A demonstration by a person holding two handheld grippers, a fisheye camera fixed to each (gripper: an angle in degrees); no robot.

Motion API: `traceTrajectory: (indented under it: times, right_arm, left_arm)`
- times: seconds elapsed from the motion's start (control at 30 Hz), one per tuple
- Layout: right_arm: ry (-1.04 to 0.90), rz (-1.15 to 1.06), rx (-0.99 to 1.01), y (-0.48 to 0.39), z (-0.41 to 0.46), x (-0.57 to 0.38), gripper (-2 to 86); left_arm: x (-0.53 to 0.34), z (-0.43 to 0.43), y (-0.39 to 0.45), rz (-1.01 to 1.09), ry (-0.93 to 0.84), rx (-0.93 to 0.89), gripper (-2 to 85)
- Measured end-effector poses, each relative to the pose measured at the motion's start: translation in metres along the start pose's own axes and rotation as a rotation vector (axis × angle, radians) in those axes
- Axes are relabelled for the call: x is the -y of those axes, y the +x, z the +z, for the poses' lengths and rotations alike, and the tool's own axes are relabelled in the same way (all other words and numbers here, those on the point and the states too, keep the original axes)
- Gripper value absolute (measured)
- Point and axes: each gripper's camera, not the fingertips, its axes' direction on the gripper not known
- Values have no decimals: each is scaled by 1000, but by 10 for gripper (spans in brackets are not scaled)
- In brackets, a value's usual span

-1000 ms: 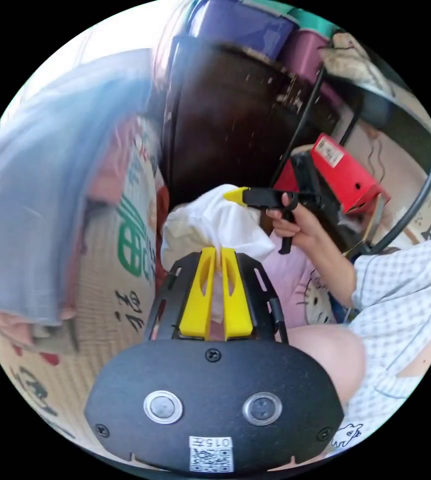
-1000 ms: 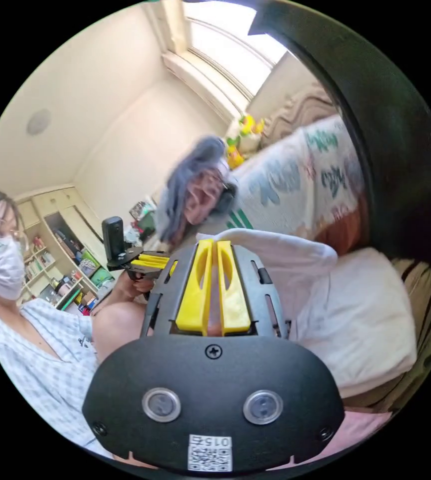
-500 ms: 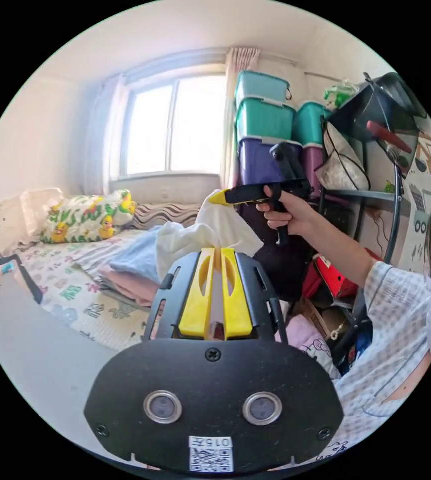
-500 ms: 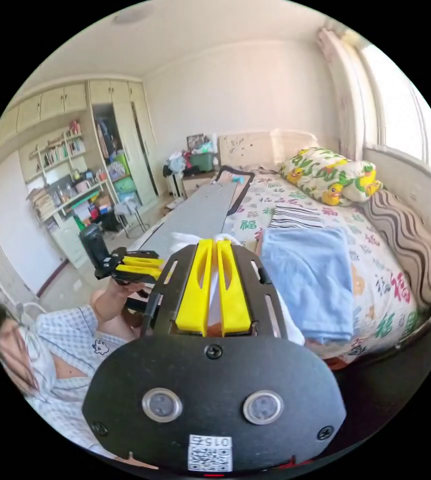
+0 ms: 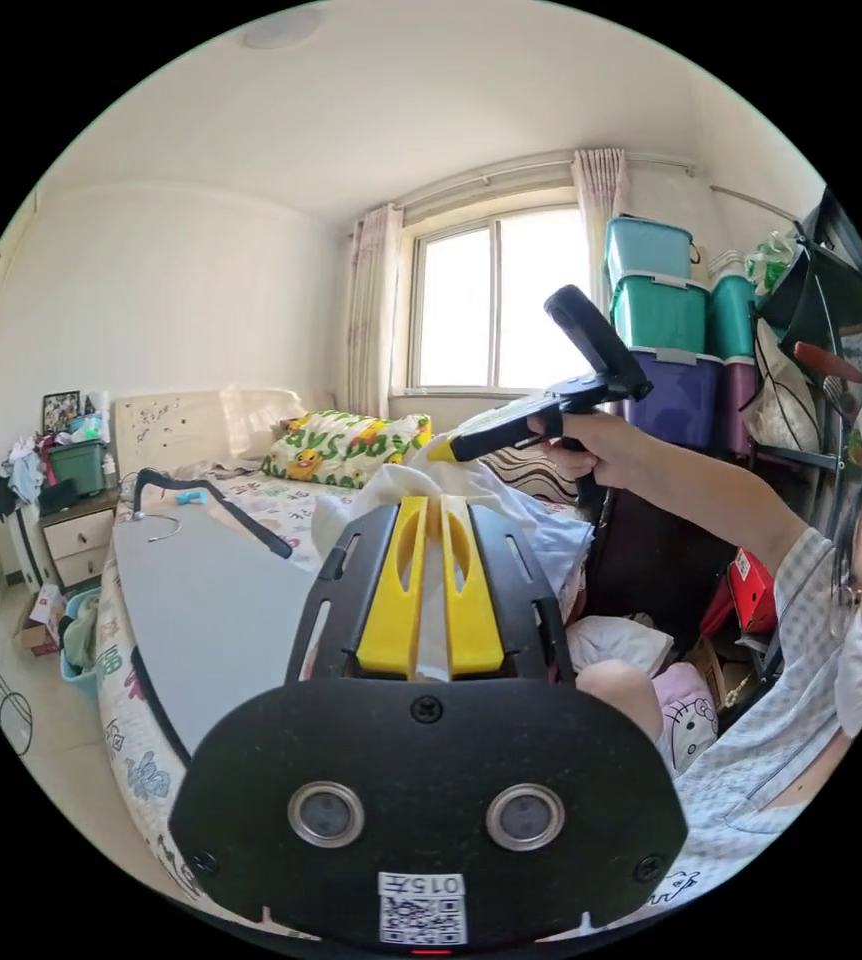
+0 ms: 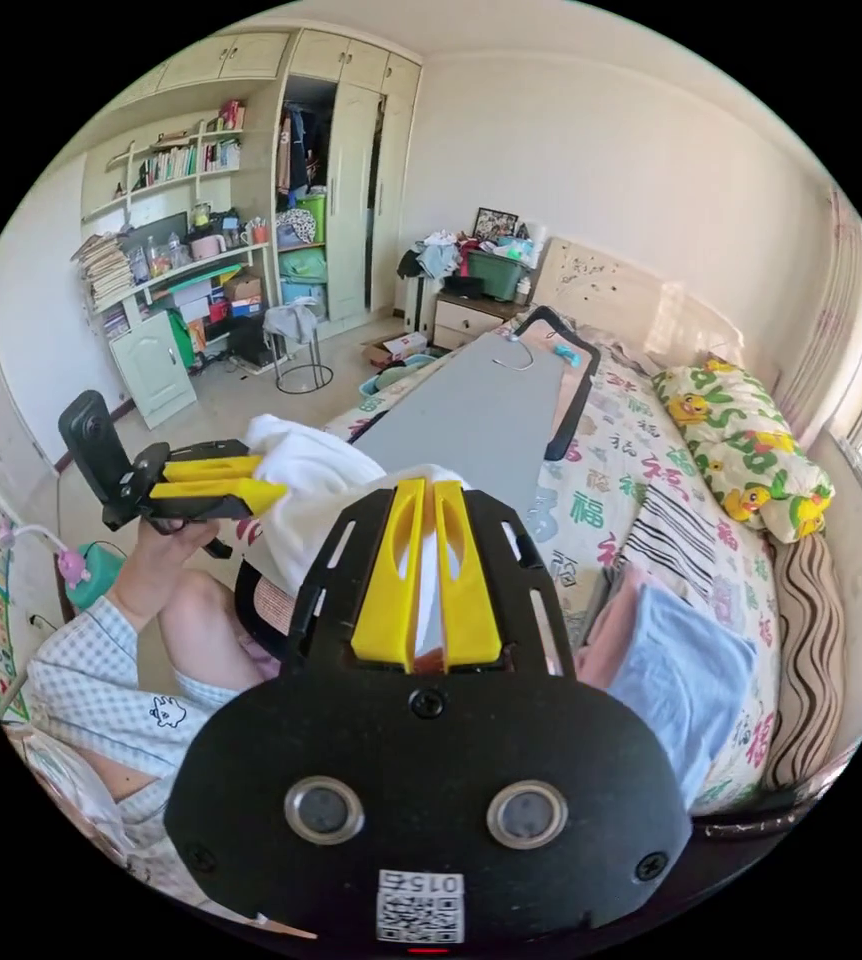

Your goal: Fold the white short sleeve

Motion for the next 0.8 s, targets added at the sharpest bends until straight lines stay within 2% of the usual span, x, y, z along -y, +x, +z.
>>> traceTrajectory:
  times: [0.17,0.3,0.47,0.67,0.77,0.8]
  right_arm:
    - [79,45,236,14,61,-9,-3]
    - [233,7,389,11,73,-19,1]
    - [298,-11,460,17,115,-37,27]
    - [250,-104,441,-3,225,-114,121]
    - [-25,-238,373,-35,291,-114,159]
    - [-64,-257,382,-48,305,-107,170]
  left_arm:
    - [-60,-17,-44,-115,-17,89,5]
    - [-91,-50,-37,-43,61,166,6]
    - [-126,-67,-18,-3,110,153,6]
    - [-192,-49,-3,7,89,279,3]
    - [-216,-47,-17,-70,114,298,0]
    - [-221,-48,-23,-113,120,263,-1]
